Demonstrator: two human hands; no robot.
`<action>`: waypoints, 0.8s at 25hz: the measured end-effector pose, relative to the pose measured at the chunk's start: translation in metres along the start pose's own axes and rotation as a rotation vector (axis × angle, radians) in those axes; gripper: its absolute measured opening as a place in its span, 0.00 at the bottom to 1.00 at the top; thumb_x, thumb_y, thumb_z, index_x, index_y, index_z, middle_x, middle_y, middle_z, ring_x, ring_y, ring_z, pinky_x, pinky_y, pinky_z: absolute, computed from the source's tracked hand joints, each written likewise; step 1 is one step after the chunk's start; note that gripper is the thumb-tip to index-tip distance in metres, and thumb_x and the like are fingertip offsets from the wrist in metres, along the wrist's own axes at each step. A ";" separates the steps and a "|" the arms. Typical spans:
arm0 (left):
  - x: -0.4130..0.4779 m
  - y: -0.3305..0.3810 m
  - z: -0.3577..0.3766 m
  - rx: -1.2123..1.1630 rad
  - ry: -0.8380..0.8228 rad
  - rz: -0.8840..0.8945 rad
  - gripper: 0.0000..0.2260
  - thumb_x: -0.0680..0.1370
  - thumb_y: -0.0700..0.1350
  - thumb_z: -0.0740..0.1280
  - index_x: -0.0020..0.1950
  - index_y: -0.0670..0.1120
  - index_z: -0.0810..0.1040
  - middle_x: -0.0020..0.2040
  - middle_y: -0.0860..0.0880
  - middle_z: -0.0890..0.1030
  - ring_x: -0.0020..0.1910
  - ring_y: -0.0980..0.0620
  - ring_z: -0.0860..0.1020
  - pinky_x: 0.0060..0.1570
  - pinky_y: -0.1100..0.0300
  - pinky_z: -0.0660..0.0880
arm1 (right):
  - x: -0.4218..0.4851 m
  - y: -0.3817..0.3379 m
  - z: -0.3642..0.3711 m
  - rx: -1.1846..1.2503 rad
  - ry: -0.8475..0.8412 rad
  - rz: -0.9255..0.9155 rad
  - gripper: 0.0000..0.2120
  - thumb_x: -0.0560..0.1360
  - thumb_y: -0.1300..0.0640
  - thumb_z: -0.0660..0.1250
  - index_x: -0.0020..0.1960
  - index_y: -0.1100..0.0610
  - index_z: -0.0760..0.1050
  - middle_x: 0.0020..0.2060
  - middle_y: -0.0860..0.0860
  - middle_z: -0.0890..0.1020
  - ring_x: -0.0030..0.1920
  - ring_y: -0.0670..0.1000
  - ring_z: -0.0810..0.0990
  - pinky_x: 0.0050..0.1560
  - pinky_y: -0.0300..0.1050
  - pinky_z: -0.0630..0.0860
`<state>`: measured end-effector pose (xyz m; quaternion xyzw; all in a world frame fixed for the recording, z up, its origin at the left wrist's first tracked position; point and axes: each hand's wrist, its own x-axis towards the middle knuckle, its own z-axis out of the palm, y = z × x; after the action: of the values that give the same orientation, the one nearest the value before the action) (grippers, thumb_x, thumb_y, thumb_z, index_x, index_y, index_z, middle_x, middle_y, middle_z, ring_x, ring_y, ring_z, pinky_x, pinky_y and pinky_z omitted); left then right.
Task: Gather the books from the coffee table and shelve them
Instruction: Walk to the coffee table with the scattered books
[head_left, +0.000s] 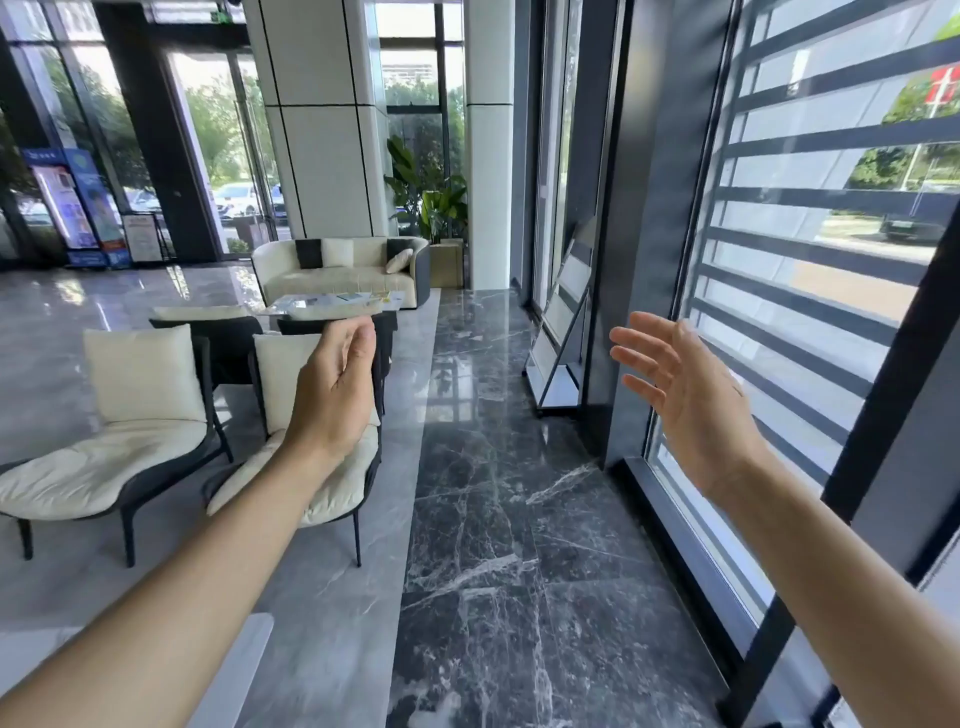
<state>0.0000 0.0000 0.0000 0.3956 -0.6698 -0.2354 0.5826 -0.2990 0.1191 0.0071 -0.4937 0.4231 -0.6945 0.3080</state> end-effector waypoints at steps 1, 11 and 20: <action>0.005 -0.009 0.004 -0.004 0.007 -0.023 0.25 0.76 0.64 0.55 0.65 0.50 0.76 0.59 0.54 0.80 0.64 0.49 0.77 0.66 0.41 0.73 | 0.007 0.009 0.003 0.008 0.013 0.021 0.20 0.84 0.44 0.52 0.63 0.49 0.78 0.64 0.52 0.83 0.67 0.52 0.80 0.70 0.53 0.73; 0.150 -0.176 0.064 -0.104 0.069 -0.112 0.25 0.76 0.64 0.56 0.64 0.50 0.76 0.57 0.56 0.79 0.63 0.47 0.78 0.66 0.39 0.72 | 0.191 0.134 0.048 0.086 0.050 0.166 0.24 0.85 0.46 0.50 0.71 0.57 0.73 0.66 0.58 0.81 0.68 0.57 0.80 0.69 0.54 0.74; 0.315 -0.292 0.145 -0.136 0.003 -0.129 0.25 0.76 0.64 0.57 0.64 0.50 0.76 0.60 0.58 0.79 0.65 0.51 0.77 0.68 0.41 0.71 | 0.380 0.261 0.062 0.103 0.066 0.124 0.24 0.85 0.45 0.49 0.71 0.54 0.74 0.66 0.52 0.82 0.68 0.50 0.80 0.72 0.54 0.71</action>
<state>-0.0681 -0.4424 -0.0702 0.3979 -0.6245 -0.3168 0.5927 -0.3607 -0.3380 -0.0542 -0.4268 0.4267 -0.7109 0.3611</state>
